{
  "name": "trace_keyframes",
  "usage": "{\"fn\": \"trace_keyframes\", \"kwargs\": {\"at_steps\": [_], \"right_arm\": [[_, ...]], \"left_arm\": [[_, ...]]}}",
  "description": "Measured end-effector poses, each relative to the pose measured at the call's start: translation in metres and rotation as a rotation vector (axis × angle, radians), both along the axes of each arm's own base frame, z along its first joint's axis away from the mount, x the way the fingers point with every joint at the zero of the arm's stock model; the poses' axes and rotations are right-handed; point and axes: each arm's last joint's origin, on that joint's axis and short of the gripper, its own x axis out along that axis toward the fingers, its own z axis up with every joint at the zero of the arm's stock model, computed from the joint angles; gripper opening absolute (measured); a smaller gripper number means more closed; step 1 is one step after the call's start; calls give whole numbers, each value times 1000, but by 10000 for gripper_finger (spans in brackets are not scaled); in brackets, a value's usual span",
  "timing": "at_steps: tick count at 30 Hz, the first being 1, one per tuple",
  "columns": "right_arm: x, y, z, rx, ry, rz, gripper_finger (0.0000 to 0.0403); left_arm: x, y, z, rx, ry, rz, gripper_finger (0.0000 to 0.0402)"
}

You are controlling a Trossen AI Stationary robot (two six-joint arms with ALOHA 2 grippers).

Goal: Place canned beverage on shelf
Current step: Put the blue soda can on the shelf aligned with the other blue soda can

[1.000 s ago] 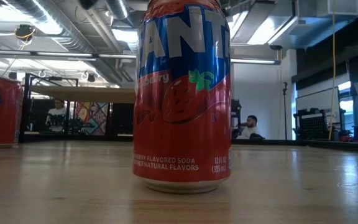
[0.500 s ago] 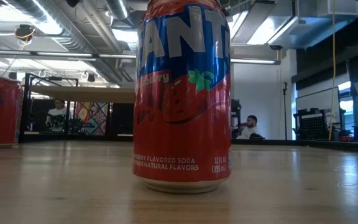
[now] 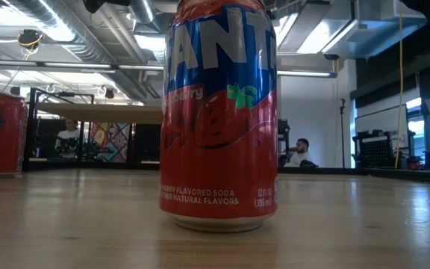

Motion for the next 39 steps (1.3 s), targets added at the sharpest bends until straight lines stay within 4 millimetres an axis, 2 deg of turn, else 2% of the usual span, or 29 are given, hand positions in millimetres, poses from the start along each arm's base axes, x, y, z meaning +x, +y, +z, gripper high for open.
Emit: {"fn": "trace_keyframes", "kwargs": {"at_steps": [7,10,17,34,39], "right_arm": [[0,-8,-9,10,50,2,205],[0,-8,-9,10,44,4,206],[1,-8,-9,2,46,12,242],[5,-9,-9,-31,22,28,248],[5,-10,-9,-44,22,15,263]], "left_arm": [[0,0,1,-11,-10,24,71],[0,0,1,-10,-12,26,71],[1,1,2,-11,-24,26,71],[1,0,2,-36,-31,29,71],[1,0,2,-36,-31,30,71]]}}
